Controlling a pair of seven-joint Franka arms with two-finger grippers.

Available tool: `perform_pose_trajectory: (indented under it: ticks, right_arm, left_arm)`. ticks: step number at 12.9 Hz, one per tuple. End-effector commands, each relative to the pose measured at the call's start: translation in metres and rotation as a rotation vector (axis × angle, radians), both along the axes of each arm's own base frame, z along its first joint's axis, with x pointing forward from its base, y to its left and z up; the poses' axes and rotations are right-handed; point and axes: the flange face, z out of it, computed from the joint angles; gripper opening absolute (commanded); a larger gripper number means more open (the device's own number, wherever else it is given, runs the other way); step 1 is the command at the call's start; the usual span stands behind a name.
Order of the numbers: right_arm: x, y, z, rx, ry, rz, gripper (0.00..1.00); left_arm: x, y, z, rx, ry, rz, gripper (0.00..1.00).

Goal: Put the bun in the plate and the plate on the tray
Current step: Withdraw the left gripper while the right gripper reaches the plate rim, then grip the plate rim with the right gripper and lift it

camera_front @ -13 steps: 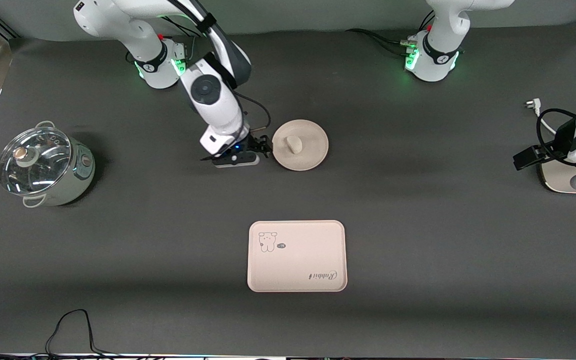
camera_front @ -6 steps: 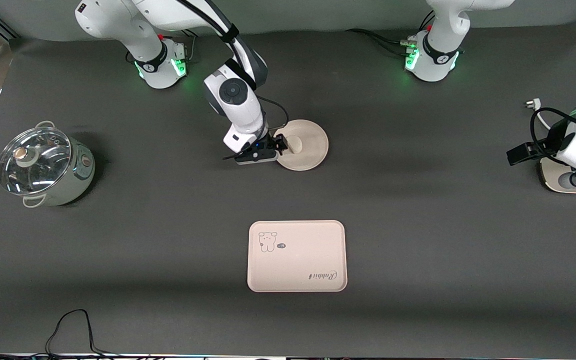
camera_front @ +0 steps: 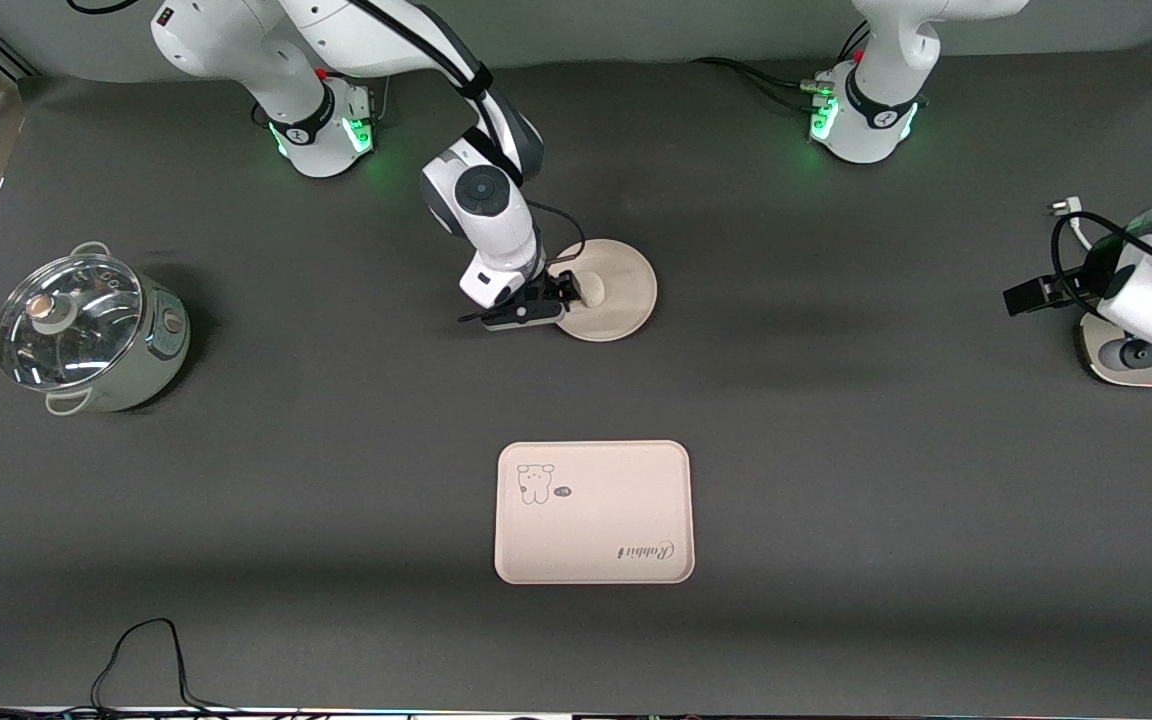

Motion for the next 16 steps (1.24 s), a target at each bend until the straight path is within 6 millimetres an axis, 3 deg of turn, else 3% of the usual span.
perform_pose_trajectory:
  ticks: [1, 5, 7, 9, 10, 11, 16]
  right_arm:
    - [0.002, 0.005, -0.012, 0.015, -0.018, -0.024, 0.99]
    - [0.003, 0.007, -0.009, 0.034, -0.014, -0.049, 0.89]
    - [-0.011, 0.018, -0.009, 0.032, -0.004, -0.024, 0.78]
    - [-0.013, 0.020, -0.008, 0.032, -0.003, -0.020, 0.50]
    - [-0.014, 0.020, -0.007, 0.031, 0.001, -0.033, 0.09]
    - [-0.013, 0.021, -0.006, 0.031, 0.005, -0.046, 0.00]
    - [-0.001, 0.023, 0.003, 0.025, 0.057, -0.090, 0.00]
  left_arm:
    - [-0.008, 0.004, 0.014, -0.036, -0.017, 0.002, 1.00]
    - [-0.004, 0.006, 0.014, -0.055, -0.043, 0.010, 1.00]
    - [-0.002, 0.004, 0.015, -0.066, -0.057, 0.010, 1.00]
    - [-0.004, 0.003, 0.016, -0.067, -0.048, 0.011, 1.00]
    - [-0.005, 0.001, 0.016, -0.070, -0.040, 0.008, 1.00]
    - [-0.006, -0.002, 0.016, -0.071, -0.038, 0.002, 1.00]
    - [-0.015, -0.012, 0.024, -0.102, -0.013, -0.005, 1.00]
